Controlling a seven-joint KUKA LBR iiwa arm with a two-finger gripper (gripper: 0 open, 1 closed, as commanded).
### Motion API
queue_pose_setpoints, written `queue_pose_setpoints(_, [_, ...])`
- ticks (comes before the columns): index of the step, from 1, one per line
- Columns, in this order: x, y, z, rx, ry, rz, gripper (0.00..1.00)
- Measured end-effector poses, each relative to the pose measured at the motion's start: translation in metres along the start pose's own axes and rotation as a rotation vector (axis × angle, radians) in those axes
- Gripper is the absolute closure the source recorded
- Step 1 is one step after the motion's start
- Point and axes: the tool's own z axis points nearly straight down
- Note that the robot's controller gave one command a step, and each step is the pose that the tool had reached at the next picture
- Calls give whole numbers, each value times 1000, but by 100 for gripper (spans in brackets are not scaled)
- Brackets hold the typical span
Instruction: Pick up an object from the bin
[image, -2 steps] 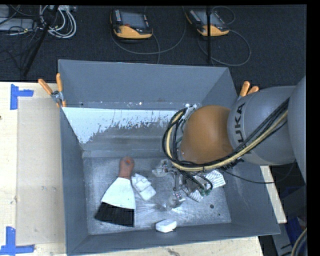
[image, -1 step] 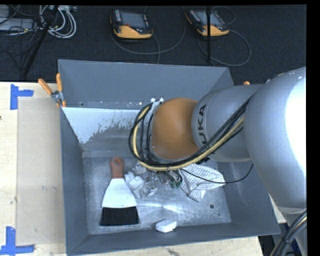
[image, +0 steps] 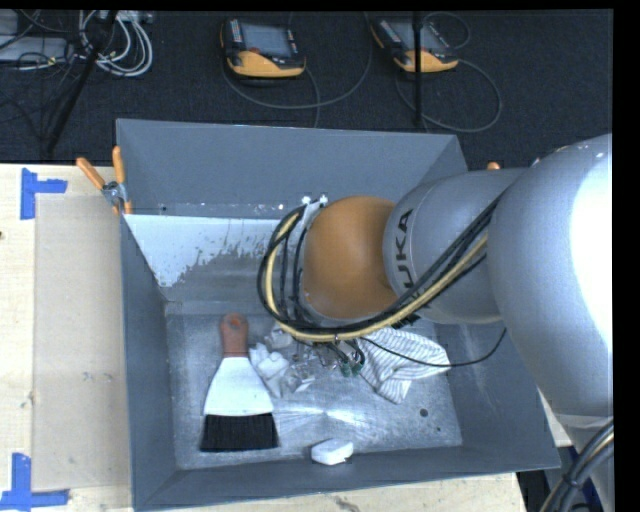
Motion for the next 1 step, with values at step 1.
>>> queue_pose_setpoints(1, [3, -4, -124, -14, -1, 2, 100])
